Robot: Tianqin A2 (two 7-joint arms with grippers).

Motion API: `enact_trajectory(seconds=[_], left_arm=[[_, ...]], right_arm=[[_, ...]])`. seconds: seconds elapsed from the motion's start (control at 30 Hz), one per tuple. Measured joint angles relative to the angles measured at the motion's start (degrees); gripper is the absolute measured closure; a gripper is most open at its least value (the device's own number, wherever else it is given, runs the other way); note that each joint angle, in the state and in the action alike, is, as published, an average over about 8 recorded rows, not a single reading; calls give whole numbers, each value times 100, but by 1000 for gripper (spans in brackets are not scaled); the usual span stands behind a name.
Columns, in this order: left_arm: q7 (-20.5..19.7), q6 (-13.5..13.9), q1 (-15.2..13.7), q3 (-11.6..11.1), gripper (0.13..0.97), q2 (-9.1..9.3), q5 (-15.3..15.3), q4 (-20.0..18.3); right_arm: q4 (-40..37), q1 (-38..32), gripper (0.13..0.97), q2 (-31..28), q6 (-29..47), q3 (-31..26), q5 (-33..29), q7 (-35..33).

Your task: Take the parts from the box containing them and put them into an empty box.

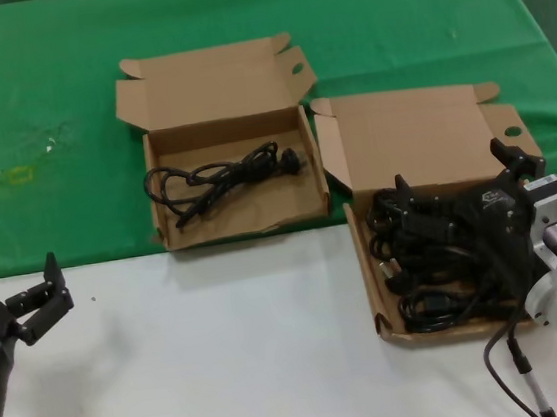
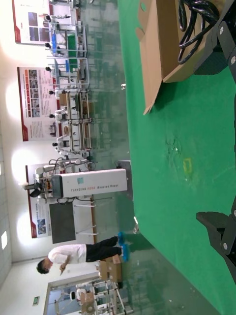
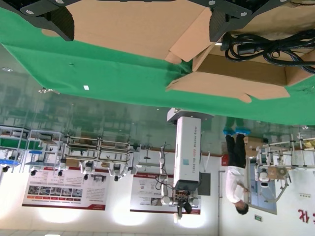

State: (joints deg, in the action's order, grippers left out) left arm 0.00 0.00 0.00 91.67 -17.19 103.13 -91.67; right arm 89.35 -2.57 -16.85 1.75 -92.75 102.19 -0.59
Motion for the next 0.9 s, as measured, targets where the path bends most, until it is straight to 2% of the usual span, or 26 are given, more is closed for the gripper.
enact_trajectory(seconds=[0.9], left_arm=[[0,0,0,0,132,0,0,0]], right_arm=[[0,0,129,0,0,0,0,0]])
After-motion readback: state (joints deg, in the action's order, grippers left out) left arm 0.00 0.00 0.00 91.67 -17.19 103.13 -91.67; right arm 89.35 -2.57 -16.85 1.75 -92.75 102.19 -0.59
